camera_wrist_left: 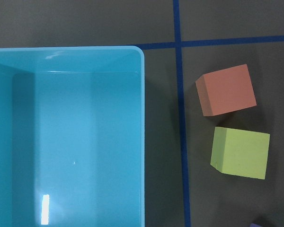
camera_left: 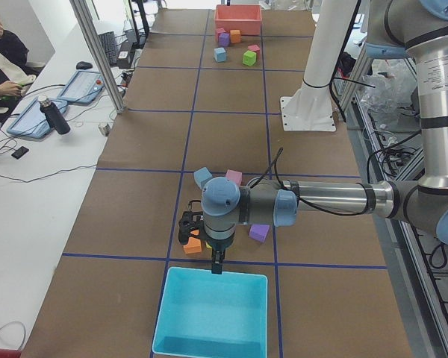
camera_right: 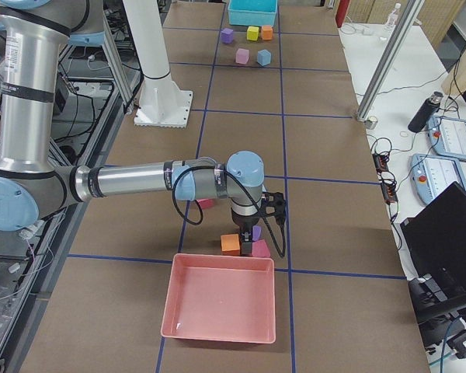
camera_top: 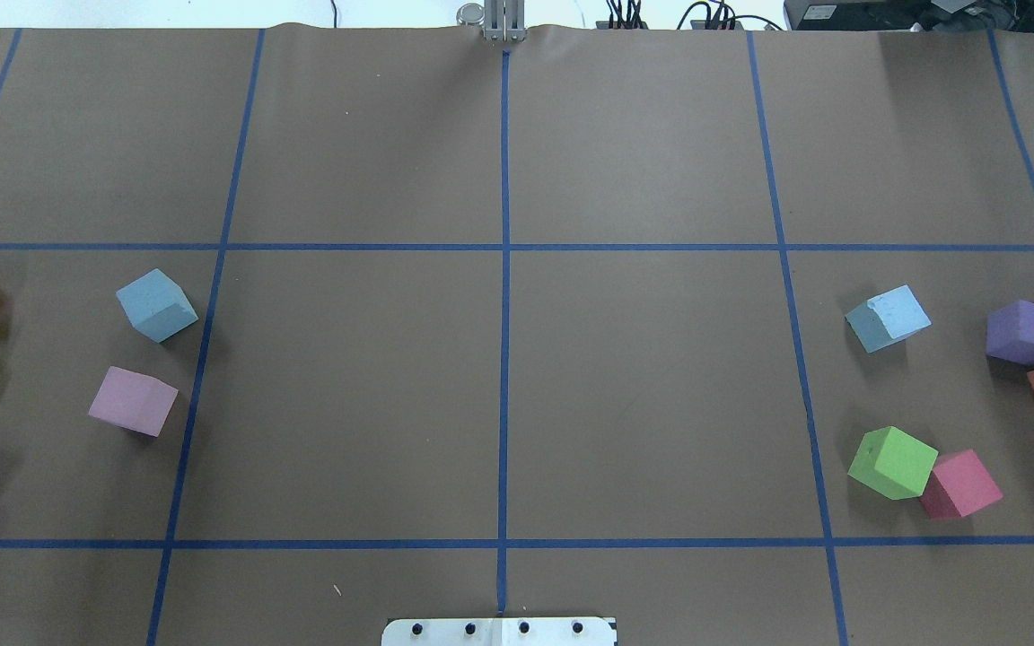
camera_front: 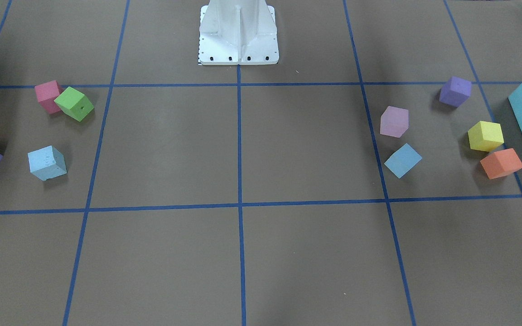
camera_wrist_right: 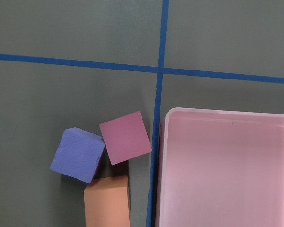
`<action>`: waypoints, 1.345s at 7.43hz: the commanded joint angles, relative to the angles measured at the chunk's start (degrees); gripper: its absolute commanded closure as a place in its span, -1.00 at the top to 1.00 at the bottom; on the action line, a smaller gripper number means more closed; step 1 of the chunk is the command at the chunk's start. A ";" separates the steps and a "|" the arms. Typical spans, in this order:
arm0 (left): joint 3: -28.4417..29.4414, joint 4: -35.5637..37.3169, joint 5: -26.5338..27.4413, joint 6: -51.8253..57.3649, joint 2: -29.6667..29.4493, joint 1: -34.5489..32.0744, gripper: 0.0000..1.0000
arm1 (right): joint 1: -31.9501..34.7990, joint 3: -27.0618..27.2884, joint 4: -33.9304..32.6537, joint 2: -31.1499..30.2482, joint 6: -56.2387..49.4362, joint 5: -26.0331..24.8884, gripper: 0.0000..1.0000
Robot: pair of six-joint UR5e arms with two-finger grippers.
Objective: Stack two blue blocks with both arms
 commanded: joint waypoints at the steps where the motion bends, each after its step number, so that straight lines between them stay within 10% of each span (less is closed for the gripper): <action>1: -0.42 0.09 0.00 0.00 0.09 0.00 0.96 | 0.00 0.00 0.00 0.17 0.13 0.27 1.00; 10: 0.01 0.00 0.00 -0.09 0.09 0.00 0.96 | -24.94 -4.03 5.01 15.10 8.80 0.01 1.00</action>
